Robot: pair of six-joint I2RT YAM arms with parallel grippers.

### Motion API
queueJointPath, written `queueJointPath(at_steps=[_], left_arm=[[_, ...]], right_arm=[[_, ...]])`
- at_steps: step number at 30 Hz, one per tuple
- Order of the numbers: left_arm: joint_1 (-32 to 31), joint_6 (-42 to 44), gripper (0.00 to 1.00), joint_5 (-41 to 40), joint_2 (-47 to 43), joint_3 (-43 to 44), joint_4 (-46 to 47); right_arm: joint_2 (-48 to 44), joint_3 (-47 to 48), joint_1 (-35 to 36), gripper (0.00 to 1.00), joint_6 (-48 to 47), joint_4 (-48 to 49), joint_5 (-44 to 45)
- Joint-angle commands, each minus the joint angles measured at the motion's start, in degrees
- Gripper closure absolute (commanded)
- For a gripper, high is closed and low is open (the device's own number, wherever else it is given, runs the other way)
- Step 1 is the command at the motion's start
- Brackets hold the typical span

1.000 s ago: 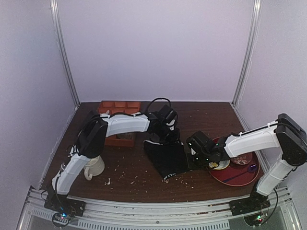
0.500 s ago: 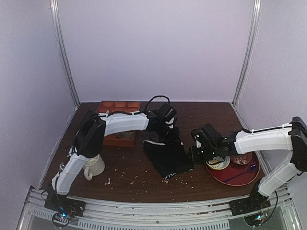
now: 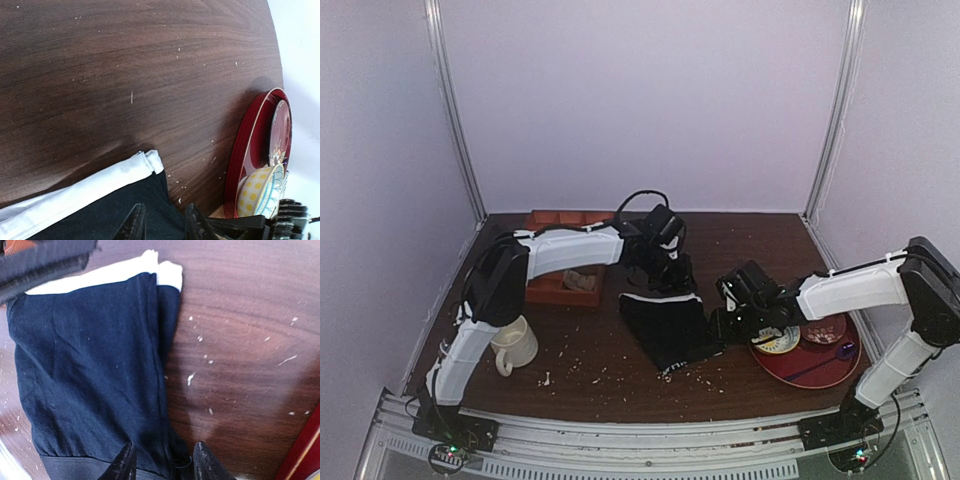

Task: Roll the underwear
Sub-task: Smooth out the underwear at the center of the board, then rotate the underwear at the center of the board.

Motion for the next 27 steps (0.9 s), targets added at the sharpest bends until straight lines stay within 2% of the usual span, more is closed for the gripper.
queueJointPath(at_steps=[1,14,27], left_arm=[[0.40,-2.16,0.61,1.99,-0.47,0.41,0.60],[0.31,-3.35,0.60,2.48,0.61,1.89,-1.33],[0.27,-3.28,0.60,-2.75,-7.88,-9.25,1.14]], right_arm=[[0.20,-2.10,-0.23,0.63,1.33,2.31,-1.19],[0.81,0.61,-0.88,0.61,0.51,2.61,0.33],[6.31,7.98,-5.83,0.59,-1.06,3.24,-0.85]])
